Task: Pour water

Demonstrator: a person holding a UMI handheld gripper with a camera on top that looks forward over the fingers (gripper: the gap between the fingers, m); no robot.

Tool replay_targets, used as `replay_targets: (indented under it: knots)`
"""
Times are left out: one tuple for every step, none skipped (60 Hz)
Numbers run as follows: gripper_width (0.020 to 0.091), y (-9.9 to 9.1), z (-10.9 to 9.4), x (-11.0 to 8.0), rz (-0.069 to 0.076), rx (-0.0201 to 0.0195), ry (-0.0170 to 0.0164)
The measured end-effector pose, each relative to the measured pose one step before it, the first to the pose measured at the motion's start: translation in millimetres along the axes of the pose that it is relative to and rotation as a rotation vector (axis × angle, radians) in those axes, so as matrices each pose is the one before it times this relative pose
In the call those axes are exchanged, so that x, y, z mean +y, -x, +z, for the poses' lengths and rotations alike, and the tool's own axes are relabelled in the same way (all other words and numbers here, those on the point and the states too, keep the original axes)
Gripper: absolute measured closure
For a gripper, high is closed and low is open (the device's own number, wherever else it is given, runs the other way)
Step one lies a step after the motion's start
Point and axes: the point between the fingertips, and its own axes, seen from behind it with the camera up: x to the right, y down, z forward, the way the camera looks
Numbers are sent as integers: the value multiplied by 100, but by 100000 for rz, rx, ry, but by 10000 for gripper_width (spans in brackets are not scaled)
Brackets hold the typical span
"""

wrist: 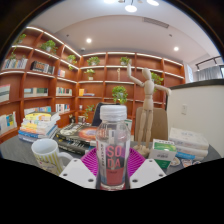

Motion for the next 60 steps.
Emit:
replay_targets:
  knots:
    - [742,-219,113,156,201,108,-37]
    - [743,-85,-6,-113,779,84,-761]
    - [744,-56,-23,141,1214,-126,260]
    - [743,-127,-40,-15,1340,75,-362]
    - [743,-161,-16,17,1493,74,-317]
    - [743,-101,-45,-16,1621,-104,-591]
    - [743,16,-231,-79,1364,-196,-596]
    - [744,-182,126,8,657,-93,-685]
    - [743,53,-369,-63,-127,132,-384]
    - [742,-12,140,-83,-602,120,-66]
    - [730,75,25,18,-1076,94,-220]
    - [716,117,35,-27,-1173,67,-198]
    - [711,18,9,-69,-964,283,-196]
    - [684,63,13,-45,-703,345,-213]
    - [672,43,11,-15,-441,503,-35]
    - [655,-12,2,12,-327,619,124]
    - [638,-5,-14,3,-147,543,172]
    - [627,7,-166,75,-97,462,244]
    - [613,-50,-12,48,9,427,551]
    - [600,-62,-71,135,-38,506,1111]
    - [578,-24,-173,239,-233,440,1415]
    - [539,-59,-137,285,-125,506,1725]
    - [488,-39,-163,222,-86,327,1590]
    - [427,30,-241,179,-51,107,1334]
    - [361,30,-312,96,136,192,875]
    - [305,33,-366,-1,296,225,409]
    - [256,71,-427,-18,527,134,90]
    - [225,128,-461,-44,689,21,-31]
    - [211,83,-531,6,796,222,61]
    - [213,102,-511,114,685,245,165]
    - [217,-30,-487,50,491,220,383]
    - [218,30,-758,88,456,402,34]
    - [220,-27,-695,54,626,645,-18]
    - [221,-28,-685,54,897,933,-23]
    - [218,-94,-722,71,1005,1140,101]
    - [217,-103,-748,98,997,1147,218]
    - [215,-15,-774,106,893,987,137]
    - [215,22,-712,82,866,665,10]
    - [220,85,-782,53,739,545,-141]
    - [219,150,-799,2,392,336,-280]
    - [219,160,-660,18,309,123,-301]
    - [219,199,-725,36,233,71,-202]
    - [219,242,-717,34,205,45,-59]
    - [219,290,-708,5,226,12,-83]
    - [220,300,-680,-34,197,-47,-197]
    - [219,318,-678,-61,156,-53,-319]
    - [219,362,-686,-51,126,-86,-272]
    - [219,338,-682,-56,13,-144,-223]
    - [220,349,-805,-47,-64,194,25]
    - [221,163,-478,-9,-137,182,83]
    - [222,179,-543,8,-129,371,132]
    - [220,179,-465,-5,-89,425,66]
    - [220,212,-487,-51,-135,262,-86]
    - [220,259,-490,-59,-189,81,-264]
    - [220,249,-485,-109,-134,35,-409]
    - [219,226,-454,-98,5,219,-410]
    - [220,207,-539,-83,60,493,-144]
    - [216,146,-460,-76,154,495,213]
    - [217,113,-407,51,136,501,399]
    - [216,83,-381,39,234,543,393]
